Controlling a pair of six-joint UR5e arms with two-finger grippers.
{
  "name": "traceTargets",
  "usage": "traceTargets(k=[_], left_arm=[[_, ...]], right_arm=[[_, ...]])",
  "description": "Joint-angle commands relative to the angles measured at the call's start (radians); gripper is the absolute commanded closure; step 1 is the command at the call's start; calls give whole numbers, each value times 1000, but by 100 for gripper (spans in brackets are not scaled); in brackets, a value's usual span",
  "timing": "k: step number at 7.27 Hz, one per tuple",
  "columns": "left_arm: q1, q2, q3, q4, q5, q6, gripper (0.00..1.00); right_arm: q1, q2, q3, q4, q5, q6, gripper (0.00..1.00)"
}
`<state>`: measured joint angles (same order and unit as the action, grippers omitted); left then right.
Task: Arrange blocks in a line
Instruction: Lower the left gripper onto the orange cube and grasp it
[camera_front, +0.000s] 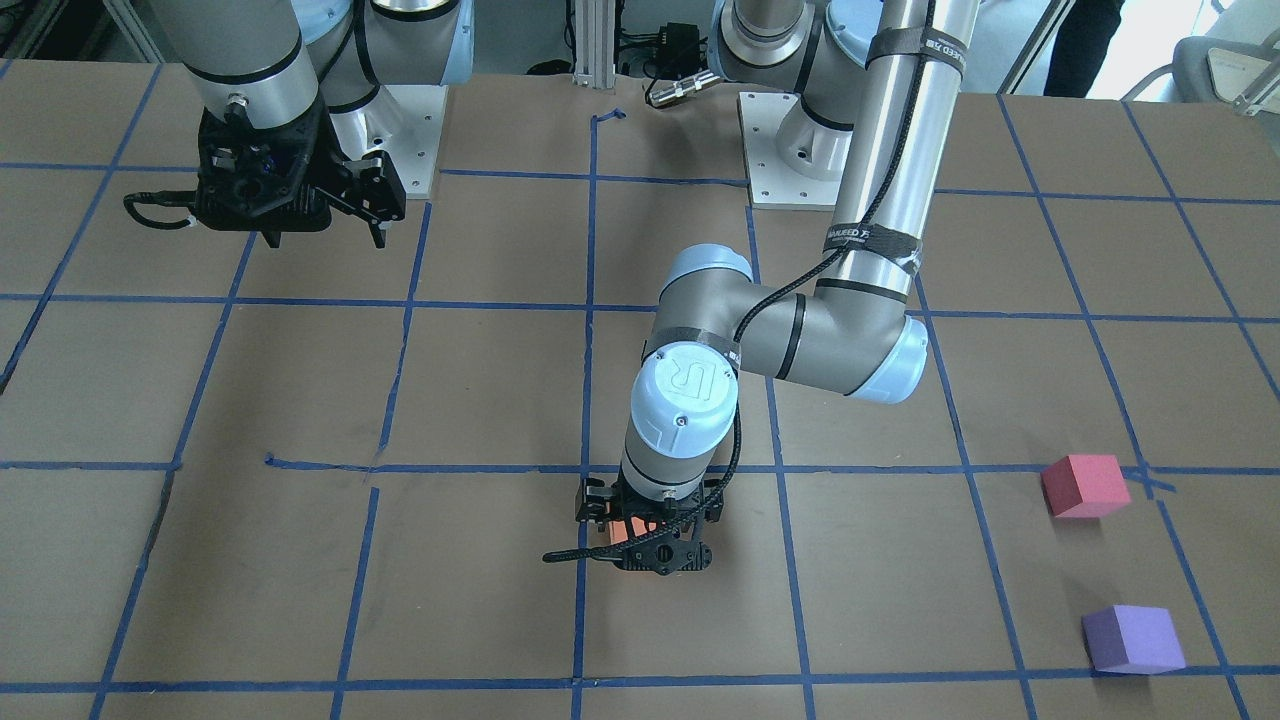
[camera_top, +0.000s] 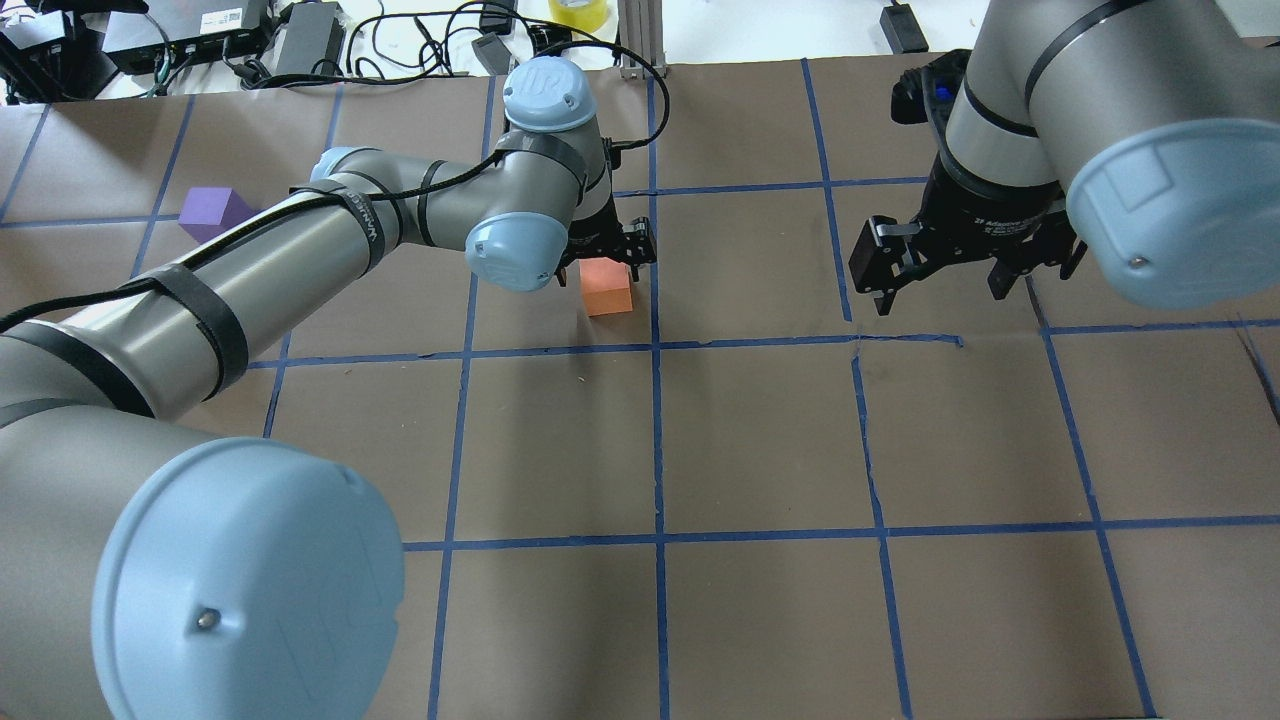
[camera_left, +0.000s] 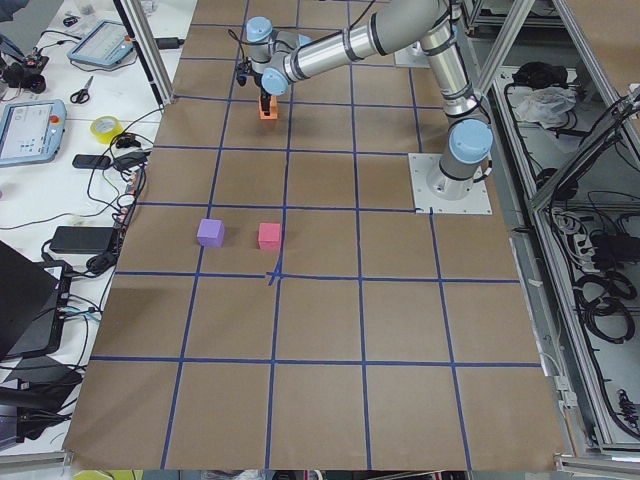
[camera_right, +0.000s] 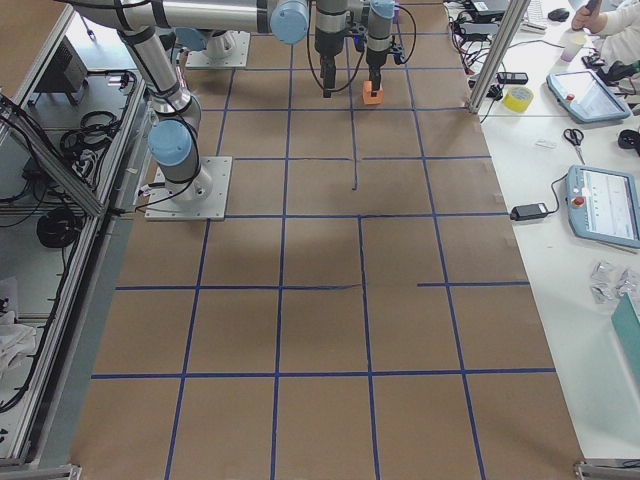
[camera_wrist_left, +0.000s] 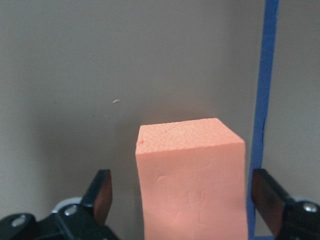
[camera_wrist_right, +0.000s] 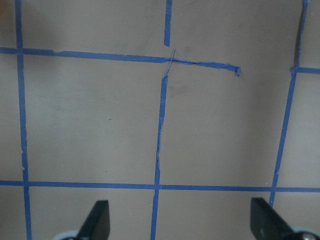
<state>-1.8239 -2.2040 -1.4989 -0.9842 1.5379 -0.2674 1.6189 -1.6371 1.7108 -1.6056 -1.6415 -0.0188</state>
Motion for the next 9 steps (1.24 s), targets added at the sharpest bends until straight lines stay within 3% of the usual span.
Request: traceTargets(k=[1,4,5,6,8,9], left_arm=[[-8,-5,0,10,1,-3,7],[-25,-3,2,9,18,-13,59],[-25,-3,2,9,18,-15,83],[-25,6,2,9,45,-22,99],[-15,46,3,10,91,-32,100],[4,64,-15,10,208,-14,100]], right_arm=[[2,-6,-4,51,-1,0,0],[3,5,-8,33,20,-3,0],[-5,5,-11,21,-1,0,0],[-5,5,-13,32,14,0,0],[-5,-15,-42,24,20,-1,0],[-7,-35,-59,32,19,-1,0]])
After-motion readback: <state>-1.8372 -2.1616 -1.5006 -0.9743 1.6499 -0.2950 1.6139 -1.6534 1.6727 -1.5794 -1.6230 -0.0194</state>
